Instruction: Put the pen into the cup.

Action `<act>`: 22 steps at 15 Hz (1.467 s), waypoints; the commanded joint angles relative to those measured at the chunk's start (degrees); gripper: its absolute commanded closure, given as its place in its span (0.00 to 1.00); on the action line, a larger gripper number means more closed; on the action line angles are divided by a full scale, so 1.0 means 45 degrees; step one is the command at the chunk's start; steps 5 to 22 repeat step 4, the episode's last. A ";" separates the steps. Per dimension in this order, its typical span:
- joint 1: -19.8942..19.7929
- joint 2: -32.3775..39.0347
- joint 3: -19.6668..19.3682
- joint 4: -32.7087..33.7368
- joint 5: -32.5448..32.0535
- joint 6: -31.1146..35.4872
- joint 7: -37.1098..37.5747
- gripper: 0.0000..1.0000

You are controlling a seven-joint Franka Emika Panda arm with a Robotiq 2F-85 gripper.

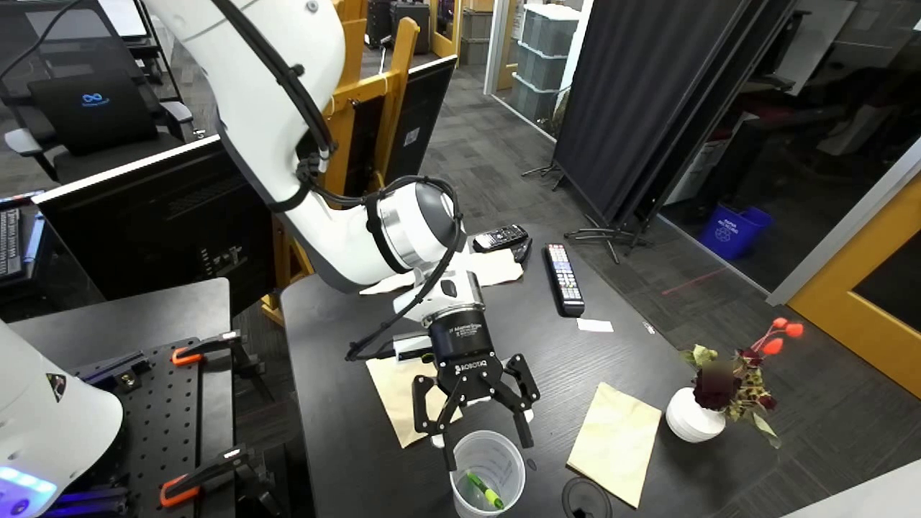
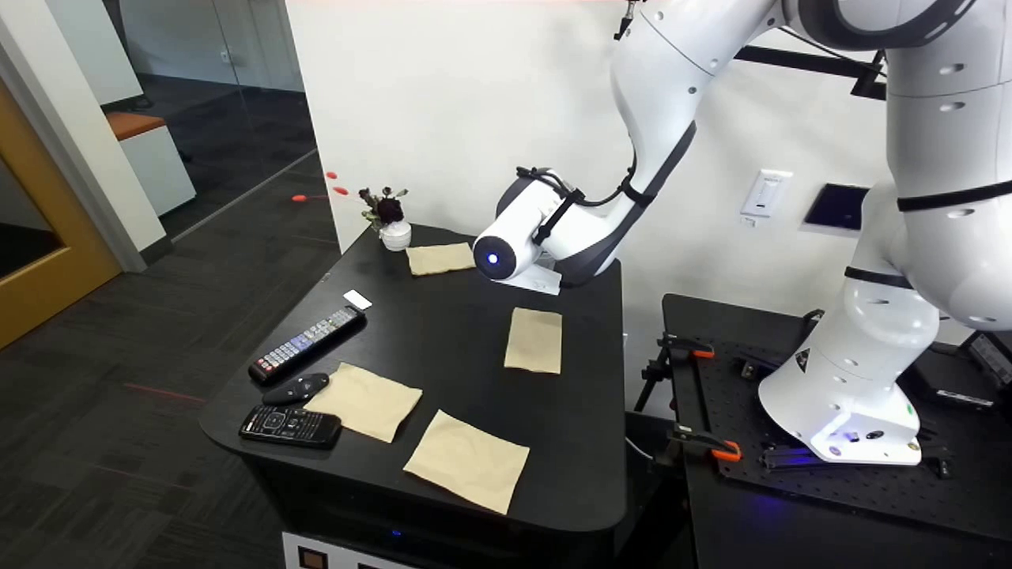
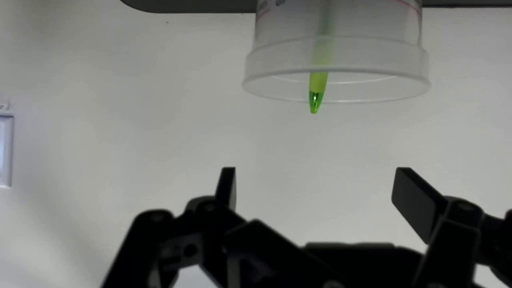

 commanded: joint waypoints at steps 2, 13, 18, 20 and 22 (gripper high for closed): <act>-0.0061 -0.0024 0.0087 0.0015 -0.0037 -0.0045 -0.0007 0.00; -0.0059 -0.0030 0.0089 0.0015 -0.0050 -0.0045 -0.0007 0.00; -0.0059 -0.0030 0.0089 0.0015 -0.0050 -0.0045 -0.0007 0.00; -0.0059 -0.0030 0.0089 0.0015 -0.0050 -0.0045 -0.0007 0.00; -0.0059 -0.0030 0.0089 0.0015 -0.0050 -0.0045 -0.0007 0.00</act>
